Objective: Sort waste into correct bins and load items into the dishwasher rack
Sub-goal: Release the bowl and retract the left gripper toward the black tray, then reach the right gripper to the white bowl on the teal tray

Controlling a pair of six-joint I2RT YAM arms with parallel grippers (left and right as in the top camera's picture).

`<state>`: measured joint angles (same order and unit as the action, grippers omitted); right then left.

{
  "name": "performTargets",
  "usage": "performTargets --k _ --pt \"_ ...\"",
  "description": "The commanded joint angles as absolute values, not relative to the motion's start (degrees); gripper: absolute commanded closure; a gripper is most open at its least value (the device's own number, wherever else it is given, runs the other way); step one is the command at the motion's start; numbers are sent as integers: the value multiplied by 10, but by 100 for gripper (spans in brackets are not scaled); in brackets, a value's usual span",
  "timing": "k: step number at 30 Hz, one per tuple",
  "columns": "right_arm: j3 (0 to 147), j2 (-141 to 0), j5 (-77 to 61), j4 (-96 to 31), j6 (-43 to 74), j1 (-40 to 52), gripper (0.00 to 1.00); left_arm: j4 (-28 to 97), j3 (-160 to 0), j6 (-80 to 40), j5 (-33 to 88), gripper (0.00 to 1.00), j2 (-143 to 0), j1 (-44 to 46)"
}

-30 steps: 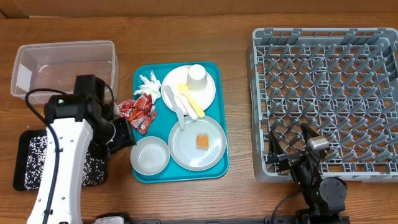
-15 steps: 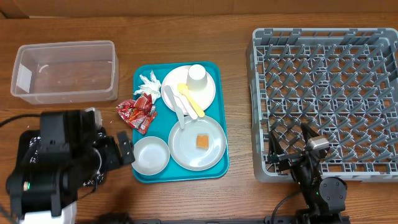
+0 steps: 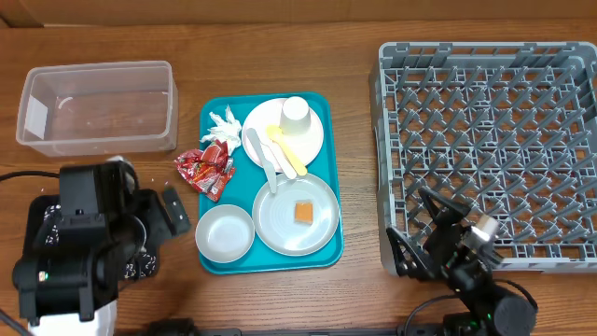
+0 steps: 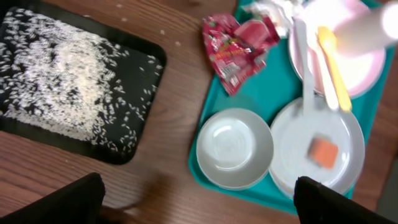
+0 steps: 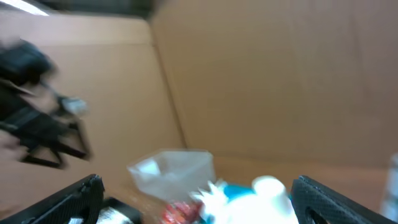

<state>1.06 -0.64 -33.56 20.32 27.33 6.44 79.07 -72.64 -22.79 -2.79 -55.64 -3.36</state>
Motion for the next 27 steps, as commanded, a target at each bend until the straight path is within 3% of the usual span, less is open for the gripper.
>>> performTargets --k 1,10,17,27 --pt "5 -2 -361 233 370 67 0 770 -722 -293 -84 0 -572 -34" --pt "15 -2 -384 237 416 67 0 701 -722 -292 -92 0 -634 -34" --pt "109 -23 -372 158 336 67 0 691 -722 -291 -96 0 -684 -34" --pt "332 -218 -362 9 250 67 0 658 -723 -249 -106 0 -670 -34"
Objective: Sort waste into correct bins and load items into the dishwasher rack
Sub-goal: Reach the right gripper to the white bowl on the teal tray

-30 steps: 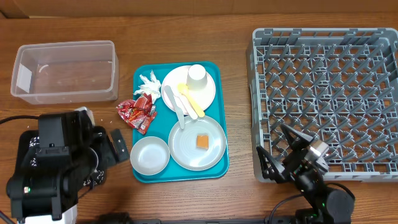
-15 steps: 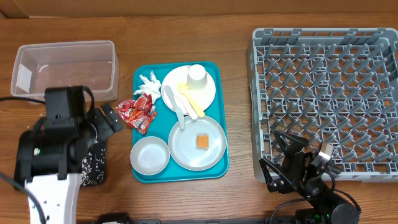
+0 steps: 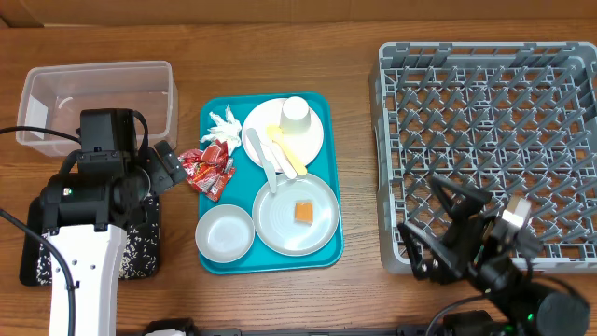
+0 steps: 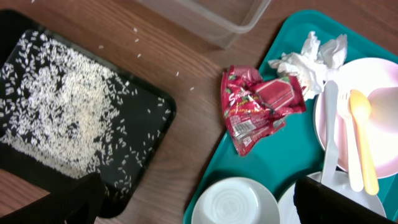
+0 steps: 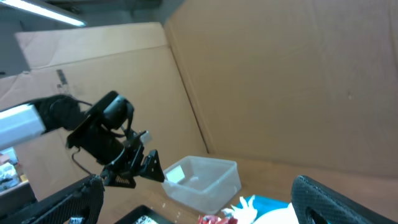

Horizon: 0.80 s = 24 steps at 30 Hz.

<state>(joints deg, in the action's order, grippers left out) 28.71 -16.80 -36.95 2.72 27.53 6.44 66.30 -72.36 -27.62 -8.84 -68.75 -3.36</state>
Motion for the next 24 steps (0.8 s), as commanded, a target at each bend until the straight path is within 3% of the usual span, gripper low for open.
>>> performTargets --k 1,7,12,18,24 --pt "351 -242 -364 -4 250 67 0 658 -723 -244 -119 0 -666 -34" --pt "463 -385 -412 -79 218 78 0 660 -723 -271 -173 0 -649 -53" --pt "510 -468 -388 -116 175 141 0 660 -723 -322 -165 0 -650 -149" --pt "518 -564 -224 -118 144 289 0 660 -723 -322 -77 0 -650 -251" --pt "569 -677 -24 -161 130 441 0 660 -723 -322 -74 0 -651 -258"
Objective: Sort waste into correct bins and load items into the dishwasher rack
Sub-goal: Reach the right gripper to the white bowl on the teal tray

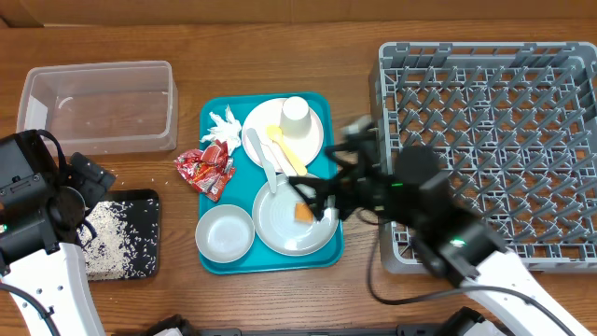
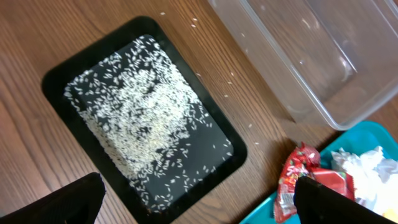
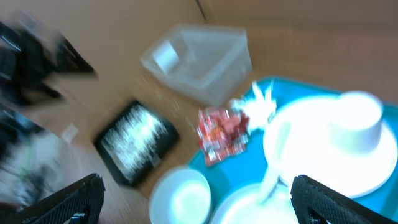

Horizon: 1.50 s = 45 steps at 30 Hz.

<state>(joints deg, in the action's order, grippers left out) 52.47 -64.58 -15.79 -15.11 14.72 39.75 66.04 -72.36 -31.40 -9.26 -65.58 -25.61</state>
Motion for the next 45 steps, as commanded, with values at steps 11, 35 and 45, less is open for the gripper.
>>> performTargets --k 11,35,45 --pt "646 -854 1 -244 152 513 0 688 -723 -321 -153 0 -651 -258" --pt "646 -964 -31 -211 210 589 0 688 -723 -322 -165 0 -651 -258" --pt "646 -974 -58 -164 209 589 9 688 -723 -322 -165 0 -651 -258"
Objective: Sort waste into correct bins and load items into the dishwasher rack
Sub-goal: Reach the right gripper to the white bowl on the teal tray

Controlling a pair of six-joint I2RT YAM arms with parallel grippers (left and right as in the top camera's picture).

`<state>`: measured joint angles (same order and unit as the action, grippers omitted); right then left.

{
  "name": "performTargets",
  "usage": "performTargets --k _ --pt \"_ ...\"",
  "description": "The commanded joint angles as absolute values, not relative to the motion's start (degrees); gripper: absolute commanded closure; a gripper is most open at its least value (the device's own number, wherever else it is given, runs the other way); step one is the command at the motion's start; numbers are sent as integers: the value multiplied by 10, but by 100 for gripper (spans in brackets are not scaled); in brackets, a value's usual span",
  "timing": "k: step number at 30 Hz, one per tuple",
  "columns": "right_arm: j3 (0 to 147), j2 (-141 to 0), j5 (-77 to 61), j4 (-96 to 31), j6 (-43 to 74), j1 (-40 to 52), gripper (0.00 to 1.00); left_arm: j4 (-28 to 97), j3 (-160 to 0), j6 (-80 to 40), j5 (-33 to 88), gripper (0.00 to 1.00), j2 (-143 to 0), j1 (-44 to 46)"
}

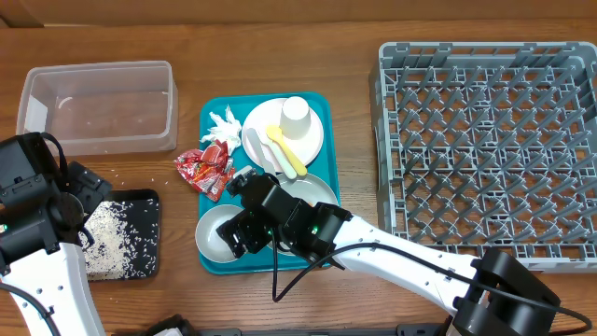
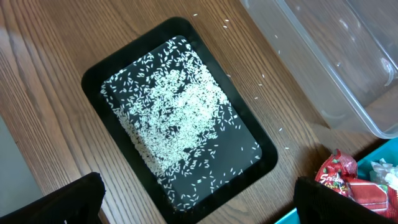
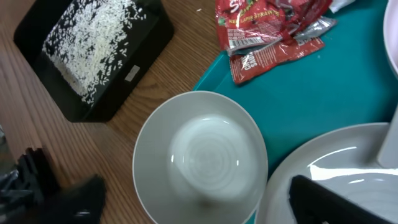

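Observation:
The white bowl (image 3: 199, 155) sits at the front left of the teal tray (image 3: 298, 87). My right gripper (image 3: 202, 208) hangs open just above it, one finger on each side. Beside the bowl lies a pale plate (image 3: 339, 162), mostly hidden under my right arm in the overhead view. A red wrapper (image 1: 205, 168) lies on the tray's left edge, crumpled tissue (image 1: 222, 126) behind it. A pink plate (image 1: 312, 140) carries a cup (image 1: 296, 112), a yellow spoon and a white fork. My left gripper (image 2: 199, 205) is open over the black tray of rice (image 2: 94, 84).
A clear plastic bin (image 1: 98, 107) stands at the back left. The grey dishwasher rack (image 1: 490, 140) fills the right side. Loose rice grains lie on the wood between the black tray and the bin.
My right gripper was over the plates in the middle of the teal tray; now it is low over the white bowl at the front left. The left arm has barely shifted.
Both arms began near the table's front, the left beside the teal tray, the right in front of the rack. The left was then by the wrapper and bin, then out over the rice tray. The right reached over the teal tray and now brackets the bowl.

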<state>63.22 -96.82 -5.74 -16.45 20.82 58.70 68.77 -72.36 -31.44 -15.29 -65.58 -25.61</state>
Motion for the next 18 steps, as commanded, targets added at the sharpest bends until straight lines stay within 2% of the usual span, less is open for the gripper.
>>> performTargets --k 1,3,8,12,18 --pt "646 -982 -54 -169 212 589 10 688 -723 -322 -165 0 -651 -258" --pt "646 -994 -50 -175 230 589 10 687 -723 -322 -165 0 -651 -258" --pt "646 -1000 -13 -196 276 588 20 688 -723 -322 -165 0 -651 -258" --pt "646 -1009 -7 -212 291 588 22 688 -723 -322 -165 0 -651 -258" --pt "646 -1026 -16 -213 308 589 32 688 -723 -322 -165 0 -651 -258"
